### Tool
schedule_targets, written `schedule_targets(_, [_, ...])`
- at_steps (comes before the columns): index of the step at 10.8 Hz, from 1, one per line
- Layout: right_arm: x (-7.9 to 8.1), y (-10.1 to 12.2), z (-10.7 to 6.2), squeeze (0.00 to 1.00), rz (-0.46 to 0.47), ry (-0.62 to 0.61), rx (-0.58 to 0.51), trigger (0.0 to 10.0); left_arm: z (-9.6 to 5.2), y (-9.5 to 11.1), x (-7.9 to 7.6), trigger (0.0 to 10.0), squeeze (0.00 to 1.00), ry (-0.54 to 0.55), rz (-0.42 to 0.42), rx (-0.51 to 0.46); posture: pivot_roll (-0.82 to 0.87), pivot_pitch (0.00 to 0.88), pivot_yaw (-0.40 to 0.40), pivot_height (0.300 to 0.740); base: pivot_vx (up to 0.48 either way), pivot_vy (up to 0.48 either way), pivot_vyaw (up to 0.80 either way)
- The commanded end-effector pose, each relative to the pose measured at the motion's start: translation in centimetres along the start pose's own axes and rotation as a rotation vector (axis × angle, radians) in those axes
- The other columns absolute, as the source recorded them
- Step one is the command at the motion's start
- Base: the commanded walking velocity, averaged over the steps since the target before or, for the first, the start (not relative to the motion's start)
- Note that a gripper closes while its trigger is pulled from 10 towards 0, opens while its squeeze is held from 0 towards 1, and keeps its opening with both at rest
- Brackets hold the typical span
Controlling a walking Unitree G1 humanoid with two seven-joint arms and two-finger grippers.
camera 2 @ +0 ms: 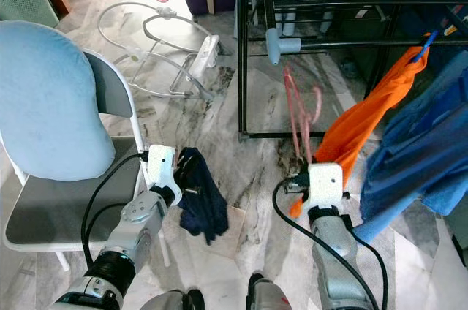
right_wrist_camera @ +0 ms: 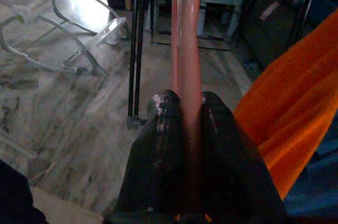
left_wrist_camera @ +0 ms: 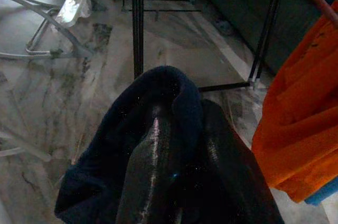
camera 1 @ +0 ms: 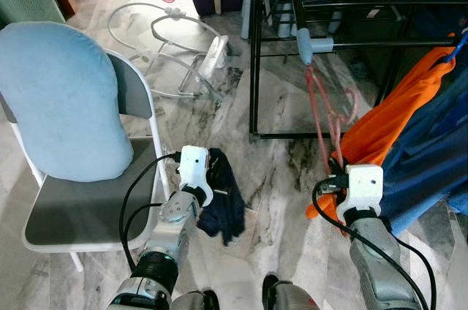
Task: Hang hanger
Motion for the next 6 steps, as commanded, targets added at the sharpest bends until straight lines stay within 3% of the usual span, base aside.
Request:
schedule_targets(1, [0.2,0.5,0.2,0.0,0.022,-0.002,-0.016,10.0,-0.1,-0.2,0.2,10.0,0.0,0.007,0.008,0.008,-0.14,0.164,0.051,0.74,-0.24,0.0,0.0])
schedule_targets(5, [1.2,0.6,0.8,0.0,0.037,0.017,-0.006,10.0,-0.1,-0.2,0.4,10.0,0.0,0.013,0.011,0.004,-0.13,0.167,0.045,0.74,-0.245,0.0,0.0])
schedule_targets(6, [1.4,0.6,0.8,0.0,0.038,0.018,-0.006,10.0,-0.1,-0.1,0.3,10.0,0.0,0.007,0.01,0.0,-0.12,0.164,0.043,0.74,0.0,0.0,0.0])
Point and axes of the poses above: a point about 5 cm out from each wrist's last joint towards the gripper, its own z axis pointing out of the wrist towards the gripper, its own y axis along the axis of the wrist's last joint, x = y × z, the point moved 3 cm from there along z, pointing out of the wrist towards the gripper, and after that the axes turned 6 degrees about z, right-handed, at the moved point
